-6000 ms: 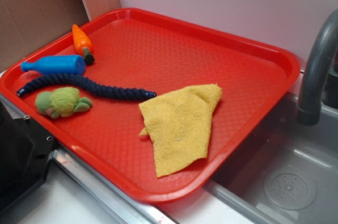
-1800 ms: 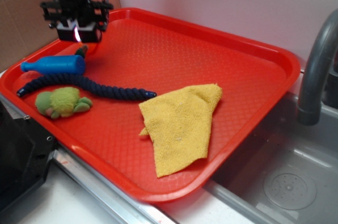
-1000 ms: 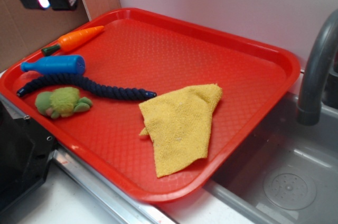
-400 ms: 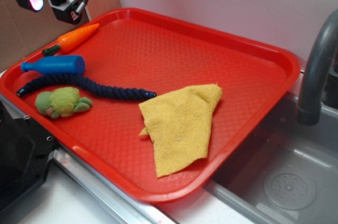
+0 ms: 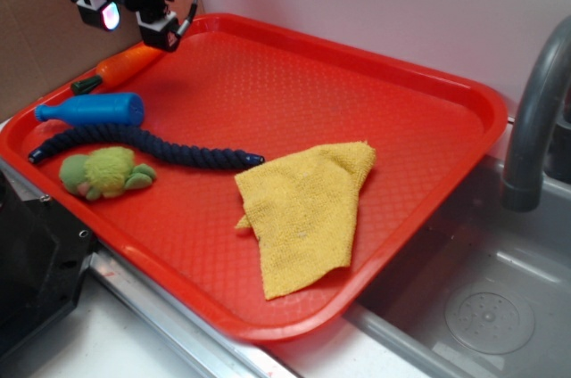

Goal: Grab the carrot.

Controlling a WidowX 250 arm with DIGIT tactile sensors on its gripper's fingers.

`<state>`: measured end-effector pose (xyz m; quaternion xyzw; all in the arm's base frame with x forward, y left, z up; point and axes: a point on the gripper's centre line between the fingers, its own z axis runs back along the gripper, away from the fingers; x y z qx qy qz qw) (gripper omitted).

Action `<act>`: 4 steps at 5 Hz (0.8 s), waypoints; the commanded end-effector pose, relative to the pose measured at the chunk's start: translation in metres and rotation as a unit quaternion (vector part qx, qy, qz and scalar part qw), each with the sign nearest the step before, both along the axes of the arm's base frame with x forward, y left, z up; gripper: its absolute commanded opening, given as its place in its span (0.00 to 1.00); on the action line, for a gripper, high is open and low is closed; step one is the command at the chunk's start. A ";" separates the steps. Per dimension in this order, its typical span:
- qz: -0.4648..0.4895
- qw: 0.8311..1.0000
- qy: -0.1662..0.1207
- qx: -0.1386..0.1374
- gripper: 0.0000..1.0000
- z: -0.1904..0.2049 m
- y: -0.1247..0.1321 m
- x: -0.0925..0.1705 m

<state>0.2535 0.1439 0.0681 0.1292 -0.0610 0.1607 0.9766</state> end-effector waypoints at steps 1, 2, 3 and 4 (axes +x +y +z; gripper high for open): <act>0.001 1.000 -0.028 0.012 1.00 0.020 0.013 0.004; -0.010 0.999 -0.033 0.011 1.00 0.009 0.024 -0.018; -0.025 0.999 -0.044 -0.010 1.00 0.005 0.036 -0.033; -0.034 0.998 -0.044 -0.014 1.00 0.001 0.040 -0.034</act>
